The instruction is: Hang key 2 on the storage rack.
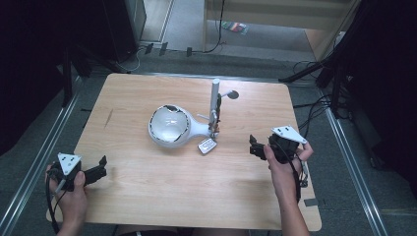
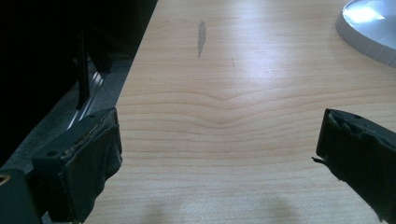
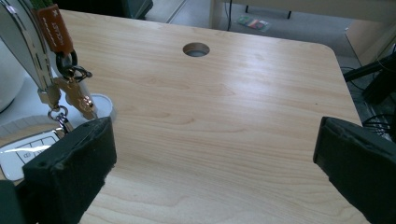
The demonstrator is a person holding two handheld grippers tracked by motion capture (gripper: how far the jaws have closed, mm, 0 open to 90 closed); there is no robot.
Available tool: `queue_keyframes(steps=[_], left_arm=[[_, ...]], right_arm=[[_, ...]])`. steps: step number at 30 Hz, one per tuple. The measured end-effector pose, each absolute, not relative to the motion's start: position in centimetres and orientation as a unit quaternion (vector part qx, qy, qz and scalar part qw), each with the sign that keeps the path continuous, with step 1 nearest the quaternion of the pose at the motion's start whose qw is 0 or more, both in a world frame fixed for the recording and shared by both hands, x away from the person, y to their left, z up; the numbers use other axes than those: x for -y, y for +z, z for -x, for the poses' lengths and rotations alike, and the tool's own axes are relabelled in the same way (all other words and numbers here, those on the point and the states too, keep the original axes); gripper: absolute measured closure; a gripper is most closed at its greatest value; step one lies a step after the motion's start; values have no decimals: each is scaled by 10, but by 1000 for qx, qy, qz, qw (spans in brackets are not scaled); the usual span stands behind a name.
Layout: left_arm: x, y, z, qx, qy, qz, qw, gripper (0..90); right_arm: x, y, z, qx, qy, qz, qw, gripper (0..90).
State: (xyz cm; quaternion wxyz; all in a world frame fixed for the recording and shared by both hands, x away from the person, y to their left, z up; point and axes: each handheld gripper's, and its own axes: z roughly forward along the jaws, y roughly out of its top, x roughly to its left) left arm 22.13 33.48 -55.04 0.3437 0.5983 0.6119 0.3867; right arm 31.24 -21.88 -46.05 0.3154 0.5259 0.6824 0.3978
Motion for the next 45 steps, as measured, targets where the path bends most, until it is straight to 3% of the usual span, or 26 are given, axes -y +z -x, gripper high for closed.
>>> queue_keyframes(steps=[45], left_arm=[[-337, -550, -223, -617, 368, -602, 348, 4]], right_arm=[[298, -528, -264, -670, 365, -569, 308, 0]])
